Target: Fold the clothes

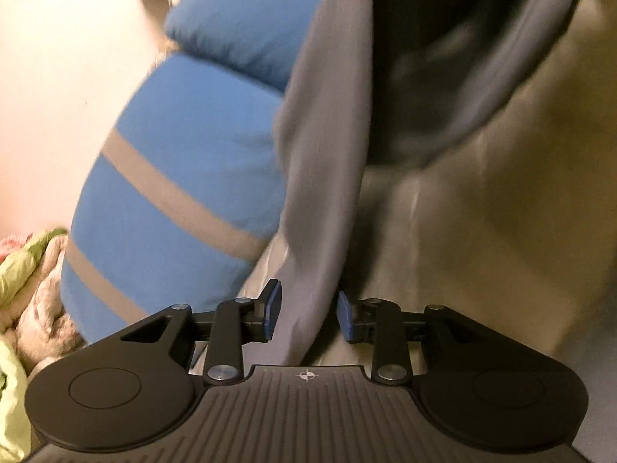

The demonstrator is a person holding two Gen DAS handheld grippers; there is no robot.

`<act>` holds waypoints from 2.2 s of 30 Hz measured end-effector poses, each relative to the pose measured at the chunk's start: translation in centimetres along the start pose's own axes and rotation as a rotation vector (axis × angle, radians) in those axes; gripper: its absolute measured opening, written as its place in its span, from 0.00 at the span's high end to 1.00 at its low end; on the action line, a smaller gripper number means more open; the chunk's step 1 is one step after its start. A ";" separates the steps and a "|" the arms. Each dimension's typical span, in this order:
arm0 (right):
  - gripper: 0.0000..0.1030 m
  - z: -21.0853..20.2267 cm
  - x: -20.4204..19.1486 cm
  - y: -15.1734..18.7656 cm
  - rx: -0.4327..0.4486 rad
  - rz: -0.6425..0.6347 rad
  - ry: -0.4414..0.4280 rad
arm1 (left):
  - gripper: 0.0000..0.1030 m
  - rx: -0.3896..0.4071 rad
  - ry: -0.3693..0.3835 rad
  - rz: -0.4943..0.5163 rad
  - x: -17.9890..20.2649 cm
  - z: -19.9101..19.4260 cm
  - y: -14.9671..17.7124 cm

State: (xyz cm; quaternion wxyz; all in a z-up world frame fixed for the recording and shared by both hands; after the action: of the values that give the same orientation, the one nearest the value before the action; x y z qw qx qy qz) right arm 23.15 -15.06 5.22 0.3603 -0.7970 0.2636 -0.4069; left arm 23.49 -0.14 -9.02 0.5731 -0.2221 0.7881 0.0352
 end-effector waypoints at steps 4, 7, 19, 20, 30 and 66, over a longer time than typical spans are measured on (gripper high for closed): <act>0.91 0.2 0.2 0.0 -0.001 0.002 0.005 | 0.72 -0.035 -0.014 -0.005 -1.2 2.3 1.8; 0.91 0.3 0.3 0.2 -0.005 -0.001 0.009 | 0.72 -0.071 -0.009 0.003 -2.3 4.4 3.3; 0.91 0.5 0.2 0.9 -0.033 0.019 0.003 | 0.88 -0.136 -0.022 0.101 -5.5 9.9 9.1; 0.91 0.3 0.1 0.8 -0.032 0.016 0.000 | 0.97 -0.157 -0.010 0.113 -5.6 10.0 9.7; 0.91 -2.4 -0.1 0.4 -0.002 -0.044 -0.038 | 0.98 -0.117 -0.001 0.223 -12.6 0.0 12.0; 0.19 6.1 1.7 0.1 -0.128 -0.005 0.021 | 0.56 -0.263 0.210 -0.156 -17.8 11.8 15.1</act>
State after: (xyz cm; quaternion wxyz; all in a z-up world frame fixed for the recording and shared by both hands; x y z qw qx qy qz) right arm 29.16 -14.16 3.44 0.3046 -0.8147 0.2911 -0.3985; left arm 32.46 22.59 0.35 0.4546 -0.3581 0.8125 0.0699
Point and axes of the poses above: each gripper's, at about its wrist camera, not at the fingertips, and z roughly the way its jaws point, x to its right, y to its underside, the point moved 9 cm from there along z, roughly the way its jaws point, and after that the axes turned 9 degrees about z, right-handed, at the moved point
